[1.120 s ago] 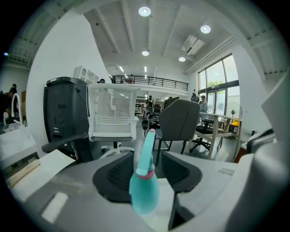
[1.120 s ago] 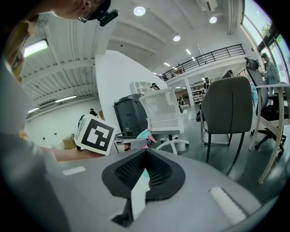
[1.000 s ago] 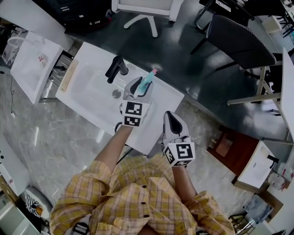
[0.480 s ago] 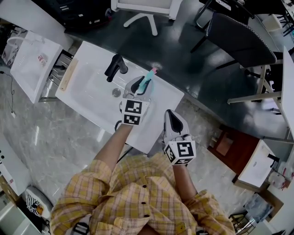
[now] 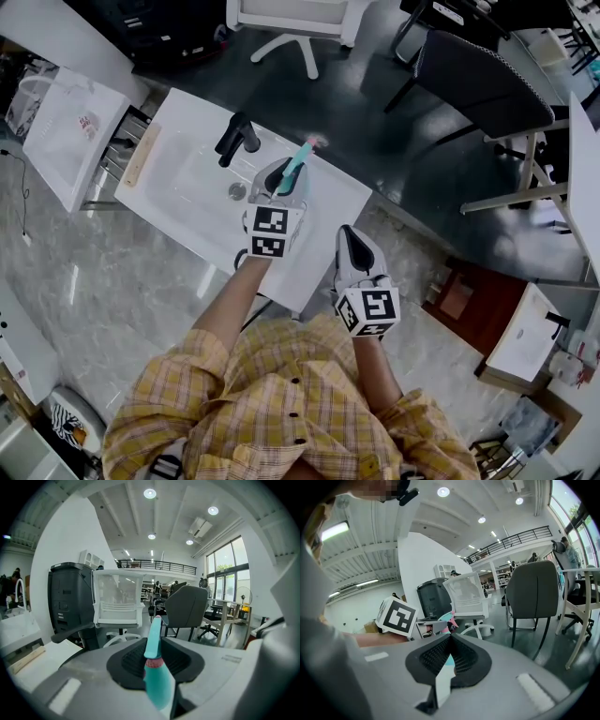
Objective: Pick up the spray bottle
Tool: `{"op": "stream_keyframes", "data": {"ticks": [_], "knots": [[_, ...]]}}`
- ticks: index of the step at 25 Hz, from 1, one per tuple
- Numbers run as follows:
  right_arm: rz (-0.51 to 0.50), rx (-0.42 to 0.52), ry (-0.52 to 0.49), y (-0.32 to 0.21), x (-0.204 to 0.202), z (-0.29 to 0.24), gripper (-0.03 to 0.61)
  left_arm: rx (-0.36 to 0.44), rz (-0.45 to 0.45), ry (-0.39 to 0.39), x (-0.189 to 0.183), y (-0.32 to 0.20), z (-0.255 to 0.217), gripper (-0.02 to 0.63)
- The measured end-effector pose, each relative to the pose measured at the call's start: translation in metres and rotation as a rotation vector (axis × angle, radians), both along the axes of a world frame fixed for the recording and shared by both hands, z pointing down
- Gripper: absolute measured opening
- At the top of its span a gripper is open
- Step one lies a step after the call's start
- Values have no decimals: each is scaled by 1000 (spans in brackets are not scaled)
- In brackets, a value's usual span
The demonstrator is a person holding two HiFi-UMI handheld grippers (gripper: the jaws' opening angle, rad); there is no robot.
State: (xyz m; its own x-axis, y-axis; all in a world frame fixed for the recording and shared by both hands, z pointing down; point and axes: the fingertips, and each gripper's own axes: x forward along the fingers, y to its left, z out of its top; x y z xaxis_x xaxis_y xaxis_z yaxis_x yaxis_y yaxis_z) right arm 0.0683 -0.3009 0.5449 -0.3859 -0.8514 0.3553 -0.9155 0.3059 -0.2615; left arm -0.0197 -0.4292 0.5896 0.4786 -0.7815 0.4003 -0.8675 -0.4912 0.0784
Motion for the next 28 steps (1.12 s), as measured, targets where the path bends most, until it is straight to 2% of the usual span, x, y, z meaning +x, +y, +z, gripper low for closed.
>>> {"op": "stream_keyframes", "data": {"ticks": [8,18,28], "knots": [[11,28,4,9,2,-16,0,35,-10,40,-1,12,-30,97],[29,64,29,17,3,-38,-2,100,5,47,-4,33,-71,97],[43,133,34,23,3,-68,-2,174,-17,64,-24,62,-119,97]]}}
